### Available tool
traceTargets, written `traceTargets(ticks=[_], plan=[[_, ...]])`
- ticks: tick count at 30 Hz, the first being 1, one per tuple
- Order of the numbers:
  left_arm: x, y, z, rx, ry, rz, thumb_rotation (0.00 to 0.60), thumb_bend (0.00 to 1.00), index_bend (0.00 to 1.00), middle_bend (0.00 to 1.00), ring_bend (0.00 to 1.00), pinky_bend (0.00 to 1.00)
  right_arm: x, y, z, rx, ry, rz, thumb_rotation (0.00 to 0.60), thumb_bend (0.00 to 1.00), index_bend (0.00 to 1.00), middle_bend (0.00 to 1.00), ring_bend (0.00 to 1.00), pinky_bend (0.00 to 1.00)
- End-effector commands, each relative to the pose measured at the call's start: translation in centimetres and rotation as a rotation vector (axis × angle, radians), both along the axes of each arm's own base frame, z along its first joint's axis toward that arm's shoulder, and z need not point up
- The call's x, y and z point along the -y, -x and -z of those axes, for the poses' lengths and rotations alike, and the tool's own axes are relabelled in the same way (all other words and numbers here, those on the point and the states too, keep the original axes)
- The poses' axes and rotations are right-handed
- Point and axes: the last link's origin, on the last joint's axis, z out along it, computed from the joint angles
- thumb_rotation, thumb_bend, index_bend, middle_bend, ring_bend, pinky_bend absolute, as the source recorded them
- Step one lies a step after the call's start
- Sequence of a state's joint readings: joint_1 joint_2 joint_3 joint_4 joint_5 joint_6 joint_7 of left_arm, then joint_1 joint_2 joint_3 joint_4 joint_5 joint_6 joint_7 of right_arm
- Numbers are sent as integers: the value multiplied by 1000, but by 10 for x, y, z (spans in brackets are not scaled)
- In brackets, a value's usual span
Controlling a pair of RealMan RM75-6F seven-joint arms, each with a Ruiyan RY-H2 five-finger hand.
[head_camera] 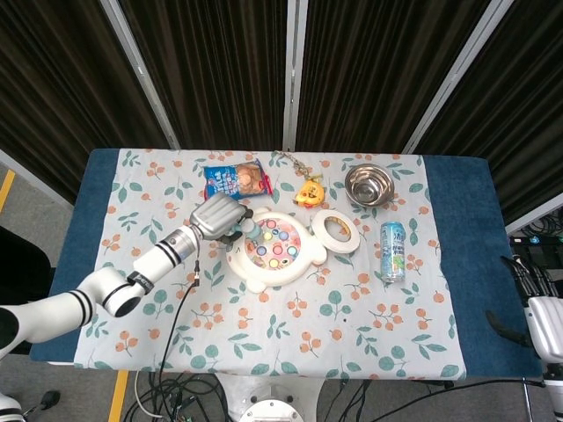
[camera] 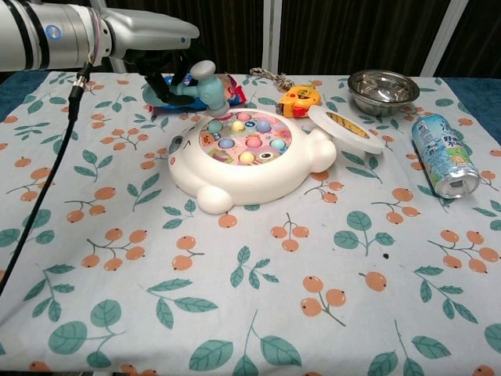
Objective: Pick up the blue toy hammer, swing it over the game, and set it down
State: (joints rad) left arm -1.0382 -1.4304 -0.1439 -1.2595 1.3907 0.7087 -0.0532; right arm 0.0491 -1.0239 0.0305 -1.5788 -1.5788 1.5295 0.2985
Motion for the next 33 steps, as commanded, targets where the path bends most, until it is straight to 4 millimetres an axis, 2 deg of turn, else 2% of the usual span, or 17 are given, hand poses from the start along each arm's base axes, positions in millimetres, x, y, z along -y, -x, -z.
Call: traceTargets(ticks=[1, 5, 8, 15, 20, 24, 33], plan=[[2, 9, -8, 17, -6, -32, 600, 623, 575, 686, 561, 833, 0, 0, 0, 1, -1, -2, 600, 195, 0, 126, 0, 0], [5, 32, -11, 42, -25, -92, 600, 622, 574, 683, 560, 822, 1, 1, 0, 1, -2, -3, 600, 195, 0, 126, 0, 0], [10, 55, -9, 55, -35, -135, 600, 622, 572, 673, 553, 762, 1, 1, 1, 1, -5, -3, 600, 195, 0, 126, 0, 0], [16, 100, 8, 36, -28, -208, 600, 622, 553, 639, 508, 685, 2, -1, 3, 0, -10, -6, 600, 195, 0, 126, 0, 0], [15, 114, 17, 16, -22, -222, 600, 607, 529, 609, 462, 635, 2, -3, 3, -3, -11, -5, 600, 195, 0, 126, 0, 0], [16, 119, 20, 1, -15, -217, 599, 559, 463, 558, 405, 576, 2, -4, 3, -4, -10, -2, 600, 195, 0, 126, 0, 0], [19, 125, 20, -12, -16, -215, 580, 484, 382, 471, 343, 552, 1, -4, 3, -3, -7, 1, 600, 195, 0, 126, 0, 0]])
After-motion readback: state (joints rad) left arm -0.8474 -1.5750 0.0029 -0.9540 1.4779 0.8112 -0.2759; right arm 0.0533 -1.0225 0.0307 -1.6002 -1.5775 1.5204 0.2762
